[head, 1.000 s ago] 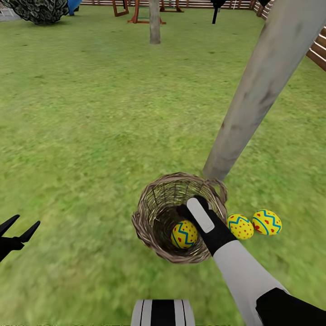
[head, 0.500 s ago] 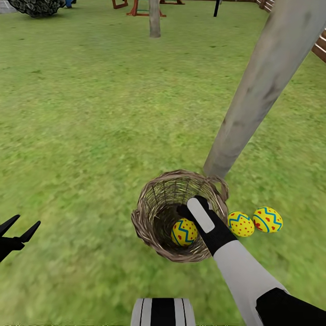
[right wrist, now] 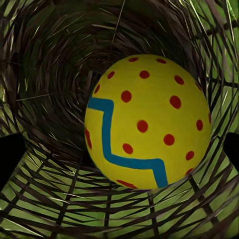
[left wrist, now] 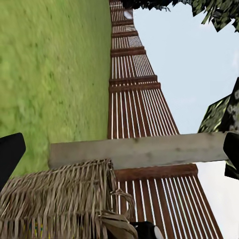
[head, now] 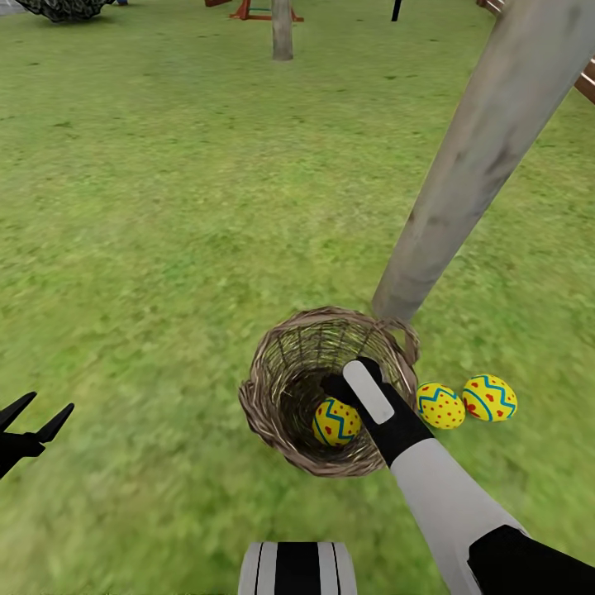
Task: Take the three Easter eggs out of the wicker basket on the lawn in the garden, then place them on the lawn next to a single tree (choose any tree) so that all three eggs are next to the same tree and none are left in the basket.
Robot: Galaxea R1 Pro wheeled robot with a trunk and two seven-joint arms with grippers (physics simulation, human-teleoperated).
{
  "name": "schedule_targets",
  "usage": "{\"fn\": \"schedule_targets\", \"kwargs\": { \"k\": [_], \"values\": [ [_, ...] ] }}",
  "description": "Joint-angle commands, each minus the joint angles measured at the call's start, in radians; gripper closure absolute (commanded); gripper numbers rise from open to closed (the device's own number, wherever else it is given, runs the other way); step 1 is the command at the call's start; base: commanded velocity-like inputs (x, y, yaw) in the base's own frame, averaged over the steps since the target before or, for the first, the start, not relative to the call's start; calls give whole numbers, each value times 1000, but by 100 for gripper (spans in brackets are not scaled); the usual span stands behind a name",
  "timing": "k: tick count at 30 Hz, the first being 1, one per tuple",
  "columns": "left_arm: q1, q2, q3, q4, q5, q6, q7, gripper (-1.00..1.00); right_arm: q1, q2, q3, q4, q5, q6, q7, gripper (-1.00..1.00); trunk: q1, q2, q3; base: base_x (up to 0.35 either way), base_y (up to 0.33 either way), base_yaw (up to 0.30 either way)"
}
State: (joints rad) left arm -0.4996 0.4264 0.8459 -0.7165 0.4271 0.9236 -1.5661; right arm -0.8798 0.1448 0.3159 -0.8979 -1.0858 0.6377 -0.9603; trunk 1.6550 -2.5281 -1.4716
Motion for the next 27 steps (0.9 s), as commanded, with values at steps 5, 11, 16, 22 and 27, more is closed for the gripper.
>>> {"fn": "schedule_targets", "kwargs": {
  "k": [5,11,16,22,27],
  "values": [
    [0,0,1,0,-2,11,-5,-100,-1,-1,2,1,-14,3,-8,-100,0,0,-1,0,0,0],
    [0,0,1,0,-2,11,-5,-100,-1,-1,2,3,-15,2,-9,-100,0,0,-1,0,0,0],
    [0,0,1,0,-2,11,-5,-100,-1,-1,2,3,-15,2,-11,-100,1,-1,-12,0,0,0],
    [0,0,1,0,-2,11,-5,-100,-1,2,-11,4,-16,-25,-88,-100,1,-1,-12,0,0,0],
    [0,0,1,0,-2,11,-5,-100,-1,2,-26,4,-16,-47,-97,-100,2,-1,-20,0,0,0]
  ]
}}
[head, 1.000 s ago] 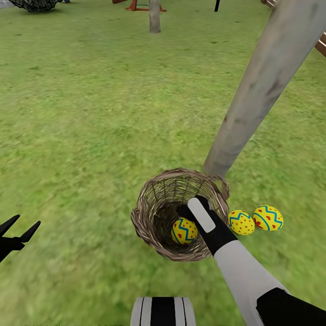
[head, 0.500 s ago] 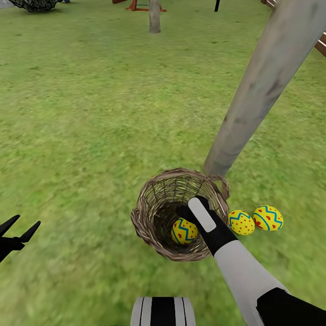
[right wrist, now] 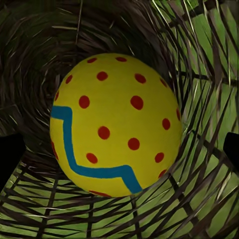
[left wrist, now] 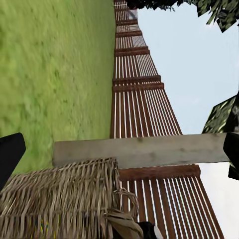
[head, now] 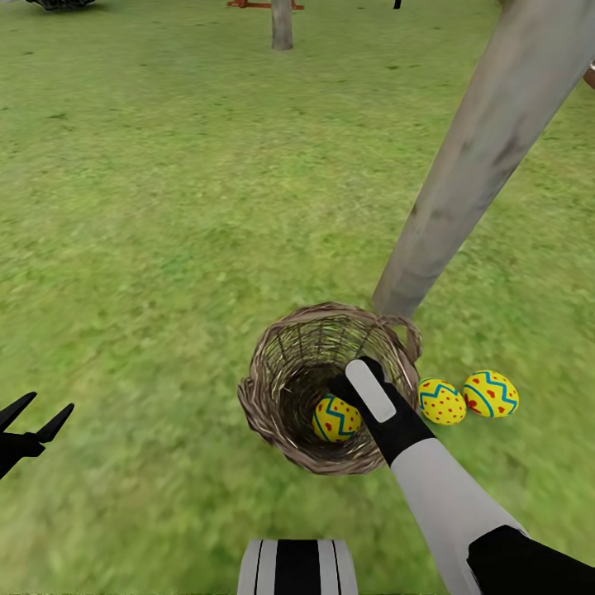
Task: Take the three Easter eggs out of the wicker basket on the lawn in the garden, then place them on the lawn next to a single tree (choose any tree) so that all three eggs are next to the same tree and none are left in the basket.
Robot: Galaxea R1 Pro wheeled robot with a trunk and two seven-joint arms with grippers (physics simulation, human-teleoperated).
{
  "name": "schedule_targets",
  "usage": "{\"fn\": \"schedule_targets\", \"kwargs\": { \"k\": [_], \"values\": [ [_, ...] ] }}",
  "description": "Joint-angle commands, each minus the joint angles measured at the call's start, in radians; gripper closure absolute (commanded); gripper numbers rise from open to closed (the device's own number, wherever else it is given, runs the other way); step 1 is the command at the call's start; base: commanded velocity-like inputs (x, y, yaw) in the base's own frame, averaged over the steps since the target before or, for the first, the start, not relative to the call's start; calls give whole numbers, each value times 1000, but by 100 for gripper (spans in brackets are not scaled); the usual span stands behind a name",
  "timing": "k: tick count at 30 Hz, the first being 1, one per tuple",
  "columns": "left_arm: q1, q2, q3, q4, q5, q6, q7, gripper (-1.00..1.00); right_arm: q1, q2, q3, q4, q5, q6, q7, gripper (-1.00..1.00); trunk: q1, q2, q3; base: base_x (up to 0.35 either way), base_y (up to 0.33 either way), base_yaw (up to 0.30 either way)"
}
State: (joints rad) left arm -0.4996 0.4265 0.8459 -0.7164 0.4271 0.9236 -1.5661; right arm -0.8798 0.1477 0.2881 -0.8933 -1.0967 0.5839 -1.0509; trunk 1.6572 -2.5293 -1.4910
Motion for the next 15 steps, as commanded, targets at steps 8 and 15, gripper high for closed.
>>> {"fn": "schedule_targets", "kwargs": {
  "k": [8,15],
  "values": [
    [0,0,1,3,-2,11,-5,-100,-1,-2,1,-1,-5,2,-6,-100,2,-1,-16,0,0,0],
    [0,0,1,3,-2,11,-5,-100,-1,-3,1,-1,-5,1,-6,-100,3,-2,-32,0,0,0]
  ]
}}
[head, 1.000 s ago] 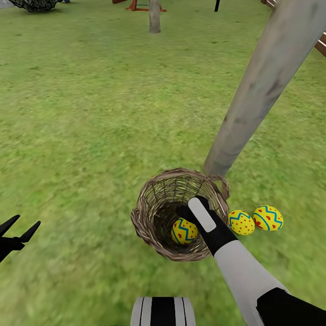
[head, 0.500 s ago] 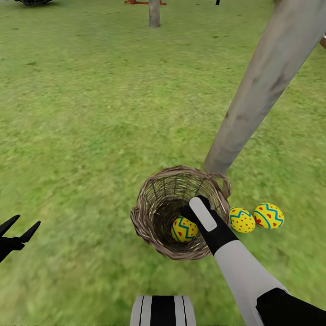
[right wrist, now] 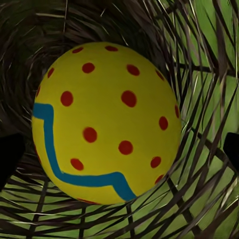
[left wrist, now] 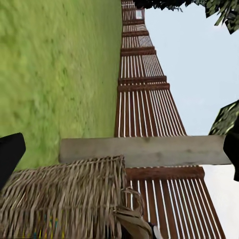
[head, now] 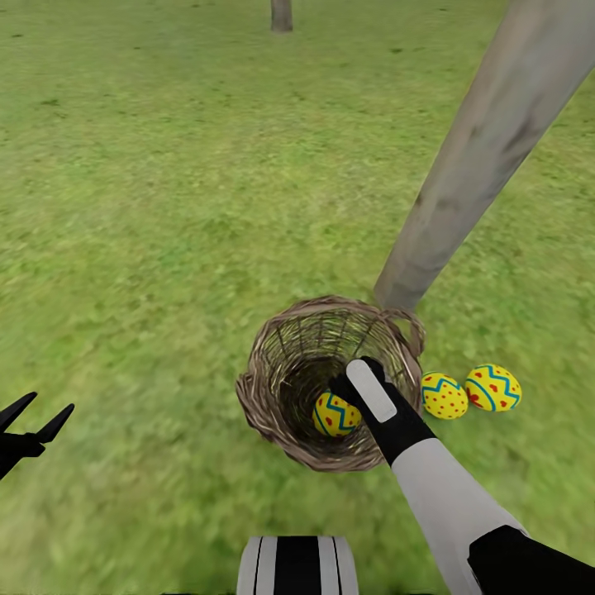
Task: Take the three Easter eggs out of the wicker basket on the lawn in the garden, then place them on the lawn next to a single tree (choose any tree) so that all three eggs are next to the same tree and none are left in the basket.
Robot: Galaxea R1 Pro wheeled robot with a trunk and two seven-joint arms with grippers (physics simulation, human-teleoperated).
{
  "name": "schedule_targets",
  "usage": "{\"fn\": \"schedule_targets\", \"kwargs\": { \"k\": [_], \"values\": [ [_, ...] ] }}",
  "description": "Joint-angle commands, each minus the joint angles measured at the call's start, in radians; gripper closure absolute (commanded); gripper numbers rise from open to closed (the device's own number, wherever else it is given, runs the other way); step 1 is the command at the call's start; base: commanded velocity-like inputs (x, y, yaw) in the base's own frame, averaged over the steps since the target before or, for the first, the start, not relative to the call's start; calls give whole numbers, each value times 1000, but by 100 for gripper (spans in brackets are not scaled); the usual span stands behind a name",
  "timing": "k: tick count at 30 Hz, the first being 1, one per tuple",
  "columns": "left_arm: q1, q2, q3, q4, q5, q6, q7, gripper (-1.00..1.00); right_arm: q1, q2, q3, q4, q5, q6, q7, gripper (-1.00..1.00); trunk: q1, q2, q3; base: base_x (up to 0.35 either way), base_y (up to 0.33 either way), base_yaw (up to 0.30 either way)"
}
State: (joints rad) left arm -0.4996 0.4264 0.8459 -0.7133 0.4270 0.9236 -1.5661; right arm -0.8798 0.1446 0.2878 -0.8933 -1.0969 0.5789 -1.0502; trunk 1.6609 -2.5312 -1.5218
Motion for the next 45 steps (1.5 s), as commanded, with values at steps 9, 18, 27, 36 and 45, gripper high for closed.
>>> {"fn": "schedule_targets", "kwargs": {
  "k": [9,18,27,36,45],
  "values": [
    [-1,0,1,0,-2,10,-5,-100,-1,1,2,-2,-5,6,-7,-100,4,-2,-36,0,0,0],
    [-1,0,1,0,-2,10,-5,-100,-1,3,5,-13,-5,11,5,-100,6,-3,-51,0,0,0],
    [-1,0,1,1,-2,11,-5,-100,-1,1,4,-7,-7,13,23,-100,8,-4,-70,0,0,0],
    [-1,0,1,2,-2,11,-5,-100,0,1,4,-7,-8,14,24,-100,10,-5,-86,0,0,0],
    [-1,0,1,2,-2,11,-5,-100,-1,3,4,-7,-9,13,24,100,11,-6,-101,0,0,0]
  ]
}}
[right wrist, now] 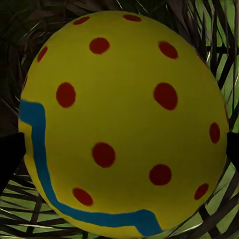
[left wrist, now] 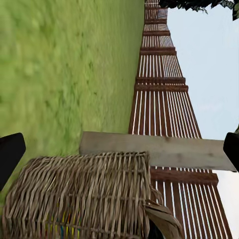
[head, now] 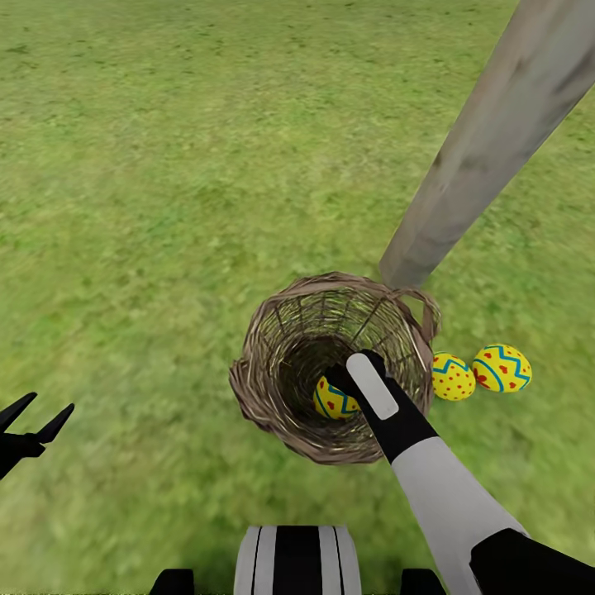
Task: Take the three Easter eggs out of the wicker basket on the lawn in the garden, then place them on the lawn next to a single tree (choose any tree) so that all three eggs are next to the same tree and none are left in the basket.
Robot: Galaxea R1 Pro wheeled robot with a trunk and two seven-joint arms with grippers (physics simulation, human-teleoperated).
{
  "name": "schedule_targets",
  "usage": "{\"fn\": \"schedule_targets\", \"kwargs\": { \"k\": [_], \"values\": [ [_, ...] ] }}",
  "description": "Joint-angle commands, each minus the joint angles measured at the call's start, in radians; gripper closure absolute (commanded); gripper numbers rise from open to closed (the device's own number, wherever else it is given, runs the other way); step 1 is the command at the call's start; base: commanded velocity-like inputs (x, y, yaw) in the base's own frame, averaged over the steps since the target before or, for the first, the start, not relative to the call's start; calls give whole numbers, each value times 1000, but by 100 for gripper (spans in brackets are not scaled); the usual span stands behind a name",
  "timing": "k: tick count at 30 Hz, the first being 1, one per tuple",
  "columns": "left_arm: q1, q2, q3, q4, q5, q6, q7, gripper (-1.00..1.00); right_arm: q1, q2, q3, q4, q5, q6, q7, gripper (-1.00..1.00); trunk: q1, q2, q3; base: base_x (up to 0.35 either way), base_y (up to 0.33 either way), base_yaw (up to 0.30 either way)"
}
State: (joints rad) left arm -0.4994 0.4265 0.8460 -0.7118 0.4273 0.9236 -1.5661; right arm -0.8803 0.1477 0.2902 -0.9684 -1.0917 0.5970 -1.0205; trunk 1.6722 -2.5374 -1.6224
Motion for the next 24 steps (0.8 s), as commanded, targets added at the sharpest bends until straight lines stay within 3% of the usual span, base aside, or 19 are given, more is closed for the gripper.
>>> {"fn": "schedule_targets", "kwargs": {
  "k": [1,16,24],
  "values": [
    [-1,0,1,0,-2,10,-5,-100,0,0,1,68,-14,-5,-6,100,1,0,-5,0,0,0],
    [-1,-1,7,0,-2,11,-5,-100,0,1,0,66,-13,-5,-6,100,-2,1,19,0,0,0],
    [-1,0,15,-1,-2,11,-5,-100,0,3,0,66,-14,-5,-6,100,-6,3,50,0,0,0]
  ]
}}
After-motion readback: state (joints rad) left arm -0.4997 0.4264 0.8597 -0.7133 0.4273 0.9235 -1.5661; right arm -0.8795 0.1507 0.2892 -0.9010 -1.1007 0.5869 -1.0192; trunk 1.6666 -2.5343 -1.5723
